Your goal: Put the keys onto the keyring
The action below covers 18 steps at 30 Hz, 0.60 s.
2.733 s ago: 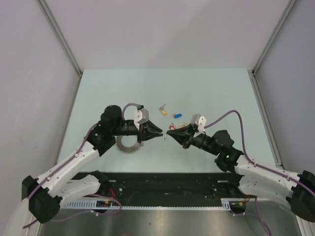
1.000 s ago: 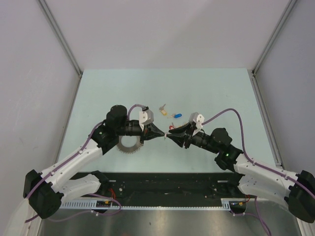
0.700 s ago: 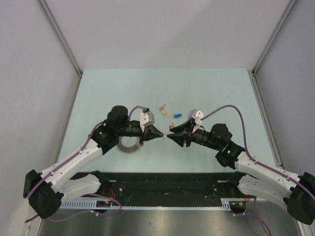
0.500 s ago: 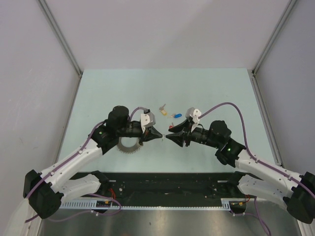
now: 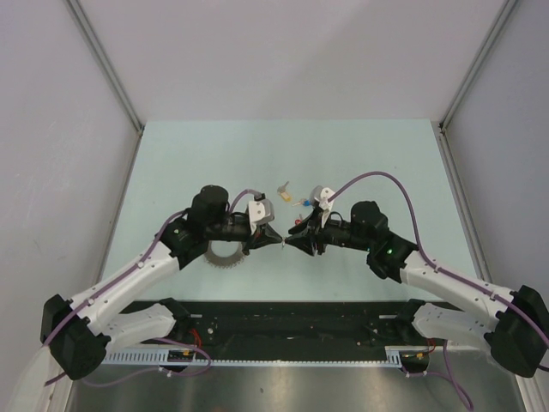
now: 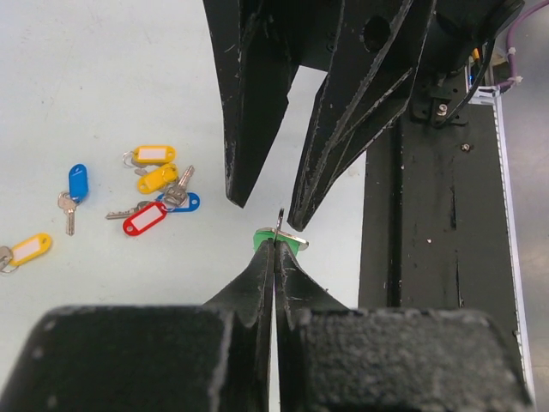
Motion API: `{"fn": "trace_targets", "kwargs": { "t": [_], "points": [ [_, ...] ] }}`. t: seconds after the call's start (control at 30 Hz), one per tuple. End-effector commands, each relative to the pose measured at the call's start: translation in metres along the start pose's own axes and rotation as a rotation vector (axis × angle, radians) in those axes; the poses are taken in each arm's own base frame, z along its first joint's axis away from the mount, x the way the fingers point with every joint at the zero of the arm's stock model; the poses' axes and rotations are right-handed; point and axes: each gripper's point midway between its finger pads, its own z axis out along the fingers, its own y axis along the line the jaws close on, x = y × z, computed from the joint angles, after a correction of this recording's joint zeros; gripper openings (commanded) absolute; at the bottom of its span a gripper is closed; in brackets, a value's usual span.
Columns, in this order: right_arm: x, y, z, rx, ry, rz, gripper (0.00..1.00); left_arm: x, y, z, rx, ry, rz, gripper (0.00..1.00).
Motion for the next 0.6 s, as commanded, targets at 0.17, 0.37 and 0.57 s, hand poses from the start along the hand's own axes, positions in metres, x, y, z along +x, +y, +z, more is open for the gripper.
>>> {"fn": "trace_targets", "kwargs": {
  "t": [0.17,0.37,0.57],
  "points": [
    [-0.017,0.003,0.005,-0.029,-0.015,-0.031,0.29,-0.019,0.002,0.000,0.004,-0.020,0.060,0.00],
    [-0.019,0.003,0.005,-0.032,-0.014,-0.034,0.08,-0.016,0.003,0.000,-0.001,-0.009,0.057,0.00],
    [-0.010,0.001,-0.002,-0.007,0.036,-0.031,0.00,-0.014,0.016,-0.006,-0.098,0.008,0.043,0.23]
  ]
}}
